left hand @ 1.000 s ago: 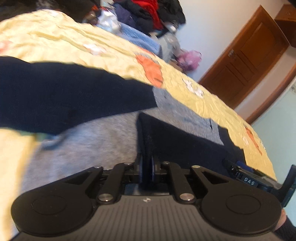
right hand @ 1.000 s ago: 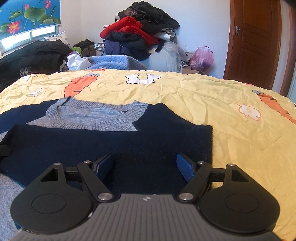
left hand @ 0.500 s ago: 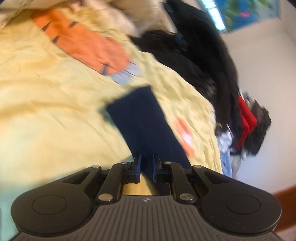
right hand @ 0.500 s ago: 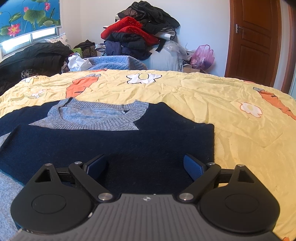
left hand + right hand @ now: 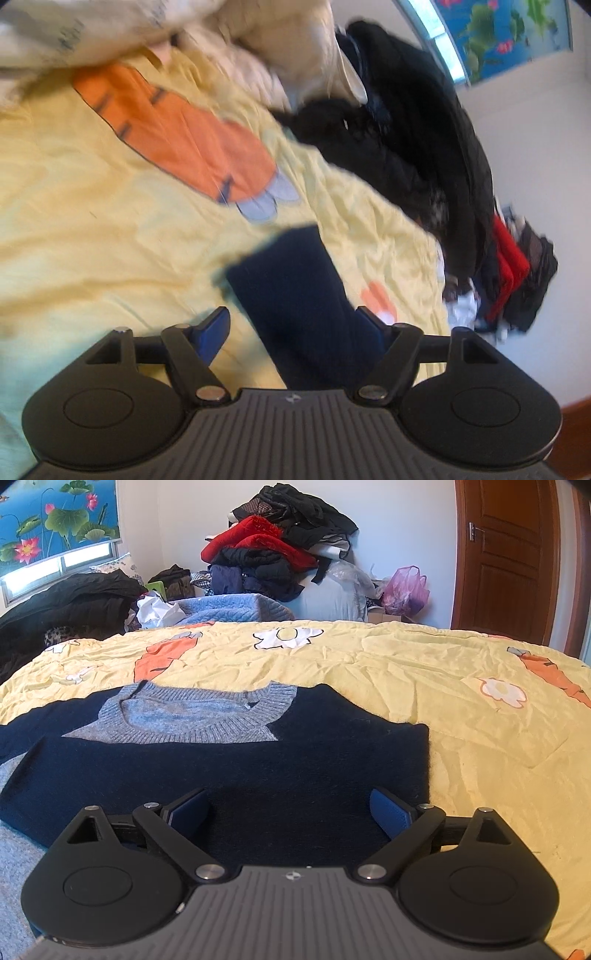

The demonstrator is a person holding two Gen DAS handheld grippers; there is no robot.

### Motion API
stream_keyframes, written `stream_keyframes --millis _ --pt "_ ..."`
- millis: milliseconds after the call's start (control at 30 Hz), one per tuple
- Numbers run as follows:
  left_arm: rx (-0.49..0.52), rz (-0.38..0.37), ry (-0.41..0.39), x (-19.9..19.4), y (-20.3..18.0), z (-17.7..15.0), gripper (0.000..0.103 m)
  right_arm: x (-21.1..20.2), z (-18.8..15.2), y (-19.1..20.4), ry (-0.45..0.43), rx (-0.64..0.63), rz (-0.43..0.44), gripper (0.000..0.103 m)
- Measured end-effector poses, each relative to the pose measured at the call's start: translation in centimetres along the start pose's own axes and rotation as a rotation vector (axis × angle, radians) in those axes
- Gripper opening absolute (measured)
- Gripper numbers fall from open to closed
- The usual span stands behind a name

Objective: Fold small clothes
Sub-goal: 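Carry the held navy sleeve with the left tool across the sweater body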

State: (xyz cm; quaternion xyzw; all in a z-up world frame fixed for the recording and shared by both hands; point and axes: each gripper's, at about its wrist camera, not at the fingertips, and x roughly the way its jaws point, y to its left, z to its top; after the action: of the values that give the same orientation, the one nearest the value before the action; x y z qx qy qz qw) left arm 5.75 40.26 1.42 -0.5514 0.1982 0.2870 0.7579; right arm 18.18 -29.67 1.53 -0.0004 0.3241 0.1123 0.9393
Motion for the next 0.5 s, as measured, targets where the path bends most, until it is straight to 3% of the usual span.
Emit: stream_keyframes --millis 133,300,400,500 --pt "-0.009 -0.023 0.042 1.1 0.5 0.3 0.073 -0.1 0.0 0.0 -0.001 0.002 0.001 0.095" --pt "0.008 -0.036 0.012 2.4 0.3 0.6 0.071 -0.1 0.0 0.0 -0.003 0.006 0.003 0.095" --pt "0.05 0.039 0.031 3.6 -0.1 0.6 0.022 -0.1 0.0 -0.1 -0.005 0.013 0.01 0.095" --pt "0.109 0.073 0.009 3.7 -0.7 0.2 0.011 -0.2 0.0 -0.3 -0.008 0.024 0.017 0.095"
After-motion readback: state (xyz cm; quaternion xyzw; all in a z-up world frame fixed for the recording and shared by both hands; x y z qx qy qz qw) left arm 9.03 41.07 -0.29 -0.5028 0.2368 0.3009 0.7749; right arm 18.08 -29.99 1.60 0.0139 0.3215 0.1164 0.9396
